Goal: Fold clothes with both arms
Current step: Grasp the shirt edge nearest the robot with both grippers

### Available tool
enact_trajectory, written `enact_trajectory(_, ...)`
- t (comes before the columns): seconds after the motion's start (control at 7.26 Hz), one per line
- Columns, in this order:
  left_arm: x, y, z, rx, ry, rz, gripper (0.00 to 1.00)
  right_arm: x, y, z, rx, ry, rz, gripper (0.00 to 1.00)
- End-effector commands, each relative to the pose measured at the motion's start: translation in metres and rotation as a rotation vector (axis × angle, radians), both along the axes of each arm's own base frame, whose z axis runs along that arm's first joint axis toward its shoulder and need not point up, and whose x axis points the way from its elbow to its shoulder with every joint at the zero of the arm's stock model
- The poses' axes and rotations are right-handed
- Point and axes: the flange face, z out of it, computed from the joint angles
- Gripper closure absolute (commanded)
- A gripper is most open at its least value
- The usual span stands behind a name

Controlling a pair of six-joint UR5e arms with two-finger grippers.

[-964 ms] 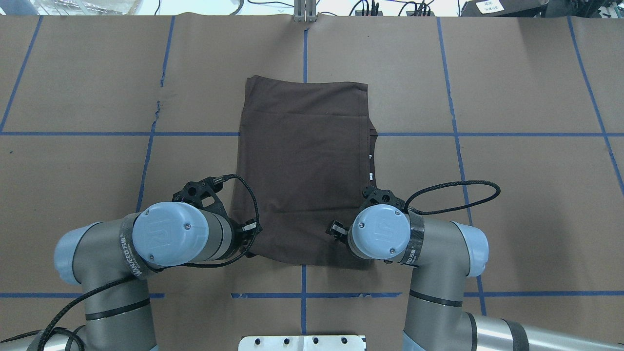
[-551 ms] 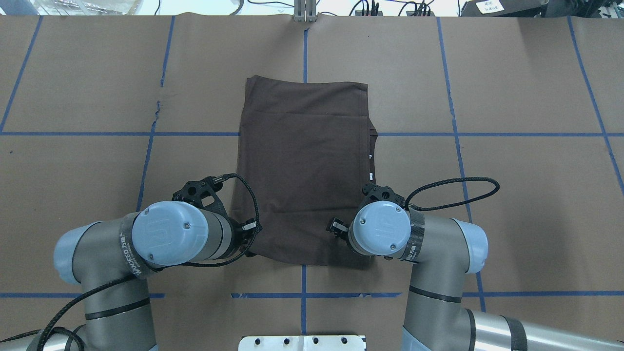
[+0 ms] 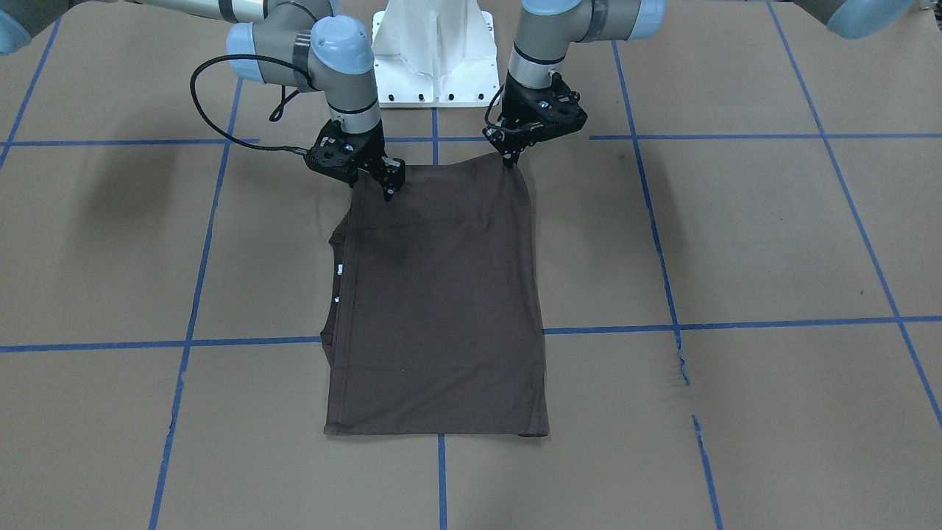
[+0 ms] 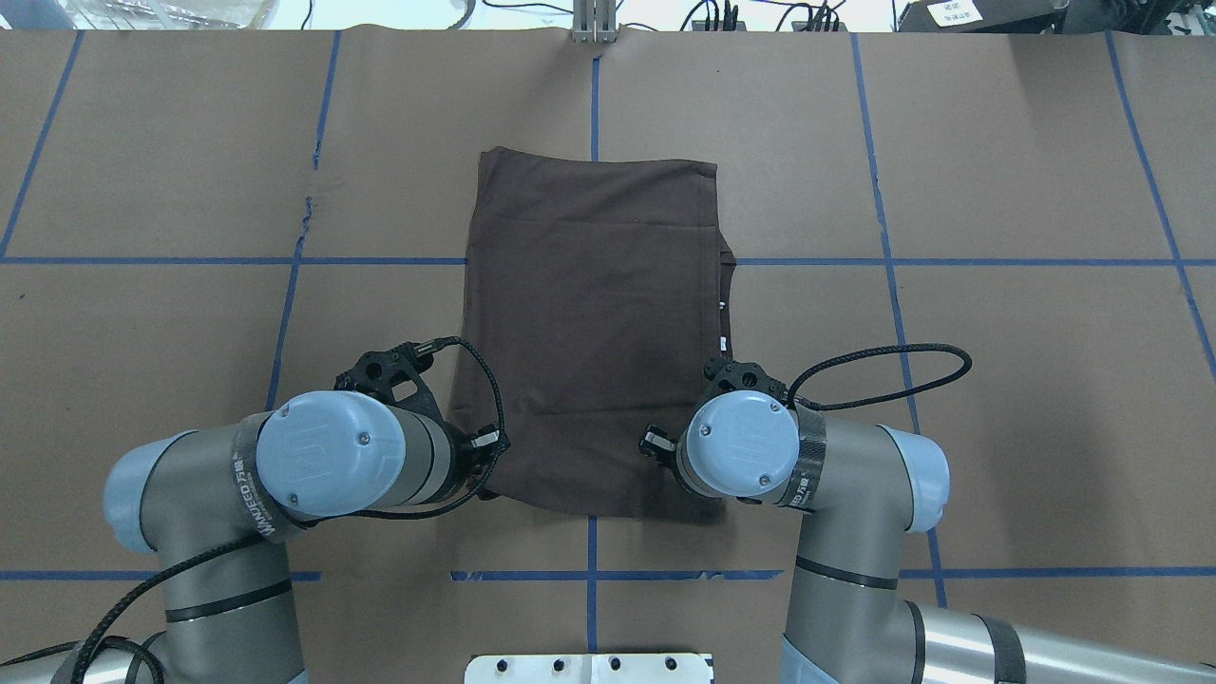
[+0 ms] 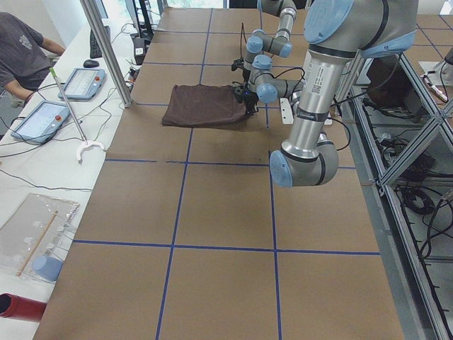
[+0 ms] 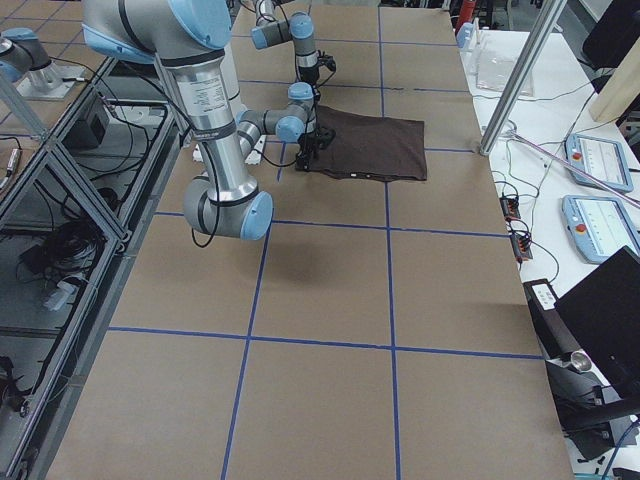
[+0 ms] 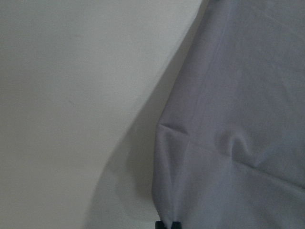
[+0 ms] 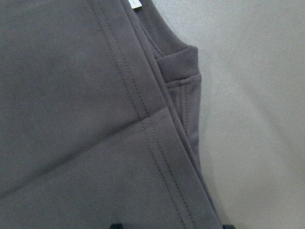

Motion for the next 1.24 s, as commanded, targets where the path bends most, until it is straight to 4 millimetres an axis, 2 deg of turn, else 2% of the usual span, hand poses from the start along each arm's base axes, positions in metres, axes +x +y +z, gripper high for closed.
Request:
enact_trajectory(0.0, 0.0, -0.001, 0.0, 0.0, 0.0, -0.002, 1.0, 0.0, 0.0, -0.001, 0.005, 0.0, -0.007, 1.0)
enact_trajectory(1.1, -0.001, -0.002, -0.001, 0.0, 0.001, -0.005, 1.0, 0.005, -0.009, -0.015, 0.001, -0.028, -0.003, 1.0)
